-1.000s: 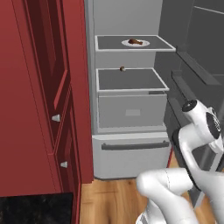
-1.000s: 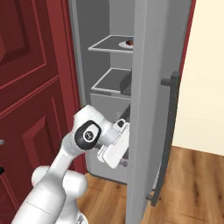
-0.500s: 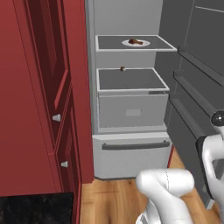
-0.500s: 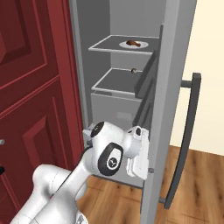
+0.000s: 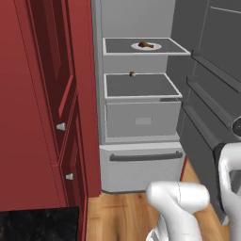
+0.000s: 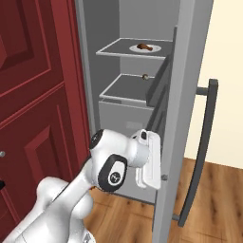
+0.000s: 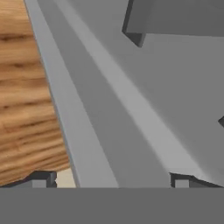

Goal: Retrieve the chicken drumstick from the fridge and place it on the saucepan with marinade on the stove.

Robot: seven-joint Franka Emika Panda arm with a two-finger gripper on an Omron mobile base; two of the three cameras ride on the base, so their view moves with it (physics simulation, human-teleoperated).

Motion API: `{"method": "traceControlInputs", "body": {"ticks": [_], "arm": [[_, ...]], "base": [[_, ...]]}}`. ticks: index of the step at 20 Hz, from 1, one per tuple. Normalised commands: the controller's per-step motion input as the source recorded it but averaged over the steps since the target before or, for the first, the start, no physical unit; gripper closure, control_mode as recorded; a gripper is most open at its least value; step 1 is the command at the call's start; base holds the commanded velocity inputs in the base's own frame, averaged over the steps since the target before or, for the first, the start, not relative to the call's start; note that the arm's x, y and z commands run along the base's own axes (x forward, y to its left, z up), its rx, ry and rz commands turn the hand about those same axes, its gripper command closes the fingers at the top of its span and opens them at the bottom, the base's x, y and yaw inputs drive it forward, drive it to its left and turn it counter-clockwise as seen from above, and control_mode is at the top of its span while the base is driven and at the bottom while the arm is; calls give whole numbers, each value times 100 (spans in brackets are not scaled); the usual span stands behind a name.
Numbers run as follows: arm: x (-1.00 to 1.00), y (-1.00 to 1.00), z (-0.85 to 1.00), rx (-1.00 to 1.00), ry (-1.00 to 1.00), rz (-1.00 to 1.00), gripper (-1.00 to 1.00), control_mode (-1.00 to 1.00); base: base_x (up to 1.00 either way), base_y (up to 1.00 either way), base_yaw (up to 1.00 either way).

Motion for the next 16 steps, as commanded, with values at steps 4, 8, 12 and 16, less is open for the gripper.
{"method": "traceControlInputs", "body": {"ticks": [4,8,12,16], "arm": [[1,86,44,0,14,-6,-100,-100],[14,100,16,0,23,0,-100,-100],[16,92,68,3,26,2,-100,-100],[3,69,64,13,17,-1,-100,-100]], "base": [[0,0,0],[0,0,0],[0,0,0],[0,0,0]]}}
